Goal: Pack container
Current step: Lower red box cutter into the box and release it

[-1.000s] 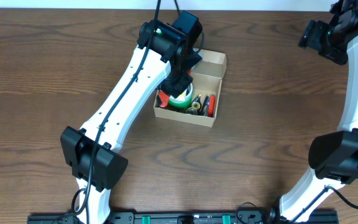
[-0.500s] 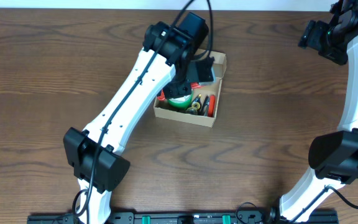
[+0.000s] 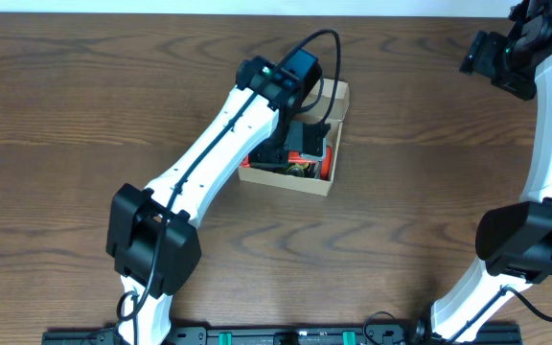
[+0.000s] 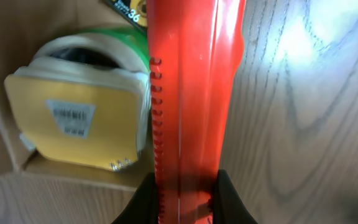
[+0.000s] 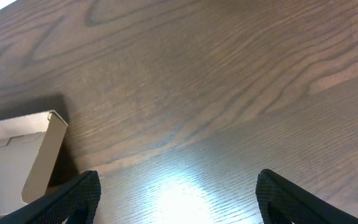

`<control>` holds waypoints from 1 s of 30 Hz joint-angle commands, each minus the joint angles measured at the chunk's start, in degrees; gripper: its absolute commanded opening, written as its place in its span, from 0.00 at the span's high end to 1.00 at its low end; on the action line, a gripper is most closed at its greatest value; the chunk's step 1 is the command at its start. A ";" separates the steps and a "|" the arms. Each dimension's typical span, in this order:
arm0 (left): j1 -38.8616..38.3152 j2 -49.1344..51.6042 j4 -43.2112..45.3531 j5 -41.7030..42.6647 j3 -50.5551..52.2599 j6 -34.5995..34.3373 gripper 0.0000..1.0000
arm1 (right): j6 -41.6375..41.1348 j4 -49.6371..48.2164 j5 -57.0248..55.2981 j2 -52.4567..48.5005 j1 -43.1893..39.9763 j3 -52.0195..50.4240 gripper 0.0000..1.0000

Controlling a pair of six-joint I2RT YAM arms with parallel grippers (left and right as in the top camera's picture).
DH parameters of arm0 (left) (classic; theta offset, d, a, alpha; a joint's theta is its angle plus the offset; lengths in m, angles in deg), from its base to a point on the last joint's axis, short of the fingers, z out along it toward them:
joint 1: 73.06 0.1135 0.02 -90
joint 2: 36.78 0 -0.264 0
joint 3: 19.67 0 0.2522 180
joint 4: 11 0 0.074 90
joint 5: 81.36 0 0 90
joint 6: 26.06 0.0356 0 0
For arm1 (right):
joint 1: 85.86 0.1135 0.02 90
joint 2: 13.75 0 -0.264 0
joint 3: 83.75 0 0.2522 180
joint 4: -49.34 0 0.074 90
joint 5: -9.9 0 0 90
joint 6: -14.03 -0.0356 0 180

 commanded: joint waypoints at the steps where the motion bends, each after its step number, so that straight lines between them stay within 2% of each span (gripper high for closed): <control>1: -0.22 0.31 1.36 0.44 2.08 3.78 0.94 | 0.74 0.07 0.24 -0.37 0.79 -0.20 0.18; 15: -0.70 0.37 7.39 4.13 3.13 7.21 0.94 | 0.74 0.31 0.24 -0.37 0.79 -0.20 0.18; 30: -0.98 6.56 6.86 3.98 3.19 7.17 0.94 | 0.76 0.31 0.22 -0.37 0.76 -0.20 0.18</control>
